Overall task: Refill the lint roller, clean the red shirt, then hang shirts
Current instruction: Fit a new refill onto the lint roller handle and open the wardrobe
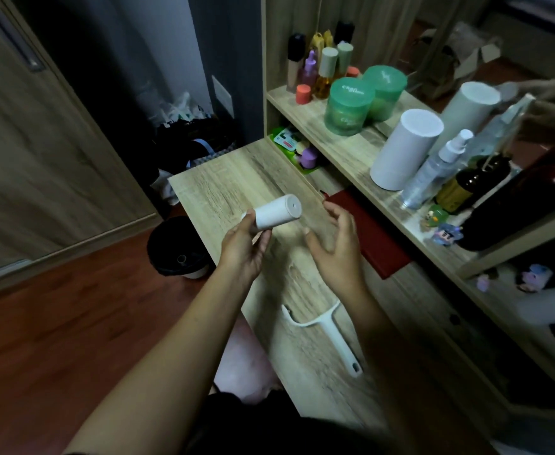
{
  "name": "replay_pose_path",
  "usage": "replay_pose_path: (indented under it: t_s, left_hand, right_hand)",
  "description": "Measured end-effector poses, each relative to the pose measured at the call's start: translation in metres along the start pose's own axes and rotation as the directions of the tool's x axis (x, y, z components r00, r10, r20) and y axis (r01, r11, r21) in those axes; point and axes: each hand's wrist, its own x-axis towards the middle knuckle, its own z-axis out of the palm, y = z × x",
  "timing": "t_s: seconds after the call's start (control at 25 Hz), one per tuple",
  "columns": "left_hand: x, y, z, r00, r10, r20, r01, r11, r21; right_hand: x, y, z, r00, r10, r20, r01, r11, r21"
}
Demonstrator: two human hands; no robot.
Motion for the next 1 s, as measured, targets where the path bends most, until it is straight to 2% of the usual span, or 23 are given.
replay_pose_path:
  t_s: [0.04, 0.12, 0.2, 0.24, 0.28, 0.36, 0.48, 0.6, 0.72, 0.84, 0.92, 1.0]
  left_hand:
    - [0.000, -0.003, -0.001, 0.999, -0.031, -0.013, 0.031, 1.000, -0.003]
    - [-0.002, -0.008, -0.003, 0.997, -0.081, -0.021, 0.080, 0.996, -0.024]
    - [-0.006, -0.014, -0.003, 0.993, -0.118, -0.009, 0.117, 0.992, -0.038]
    - [-0.010, -0.019, -0.003, 0.989, -0.144, -0.010, 0.144, 0.989, -0.028]
    - [-0.012, -0.021, -0.004, 0.987, -0.159, 0.000, 0.158, 0.987, -0.017]
    - [-0.016, -0.026, -0.004, 0.984, -0.175, 0.009, 0.175, 0.985, -0.003]
    - [-0.018, -0.027, -0.003, 0.984, -0.180, 0.013, 0.180, 0.984, 0.002]
    - [-0.015, -0.021, -0.007, 0.982, -0.188, 0.017, 0.188, 0.982, 0.003]
    - [-0.011, -0.007, -0.016, 0.987, -0.158, 0.008, 0.158, 0.987, -0.023]
    - [-0.003, 0.009, -0.028, 0.994, -0.109, 0.000, 0.109, 0.993, 0.036]
    - [0.004, 0.018, -0.035, 0.997, -0.082, 0.001, 0.081, 0.988, 0.129]
    - [0.009, 0.023, -0.041, 0.999, -0.052, -0.005, 0.051, 0.974, 0.219]
  right_hand:
    - [-0.008, 0.011, -0.003, 0.995, 0.074, -0.069, -0.074, 0.997, 0.001]
    - [-0.031, 0.036, -0.006, 0.935, 0.322, -0.146, -0.336, 0.938, -0.083]
    - [-0.056, 0.062, -0.004, 0.826, 0.533, -0.185, -0.564, 0.765, -0.311]
    - [-0.073, 0.075, -0.003, 0.786, 0.582, -0.207, -0.613, 0.691, -0.383]
    - [-0.084, 0.083, -0.002, 0.778, 0.594, -0.204, -0.619, 0.667, -0.415]
    - [-0.099, 0.095, -0.001, 0.773, 0.613, -0.163, -0.614, 0.659, -0.435]
    - [-0.099, 0.104, 0.001, 0.774, 0.633, -0.022, -0.529, 0.627, -0.572]
    - [-0.084, 0.097, 0.003, 0.783, 0.619, 0.055, -0.522, 0.703, -0.482]
    - [-0.055, 0.072, -0.004, 0.857, 0.510, 0.072, -0.450, 0.810, -0.377]
    - [-0.025, 0.041, -0.021, 0.908, 0.358, 0.218, -0.298, 0.917, -0.263]
    - [-0.009, 0.023, -0.030, 0.896, 0.258, 0.362, -0.162, 0.947, -0.276]
    - [0.004, 0.010, -0.032, 0.869, 0.213, 0.447, -0.076, 0.949, -0.306]
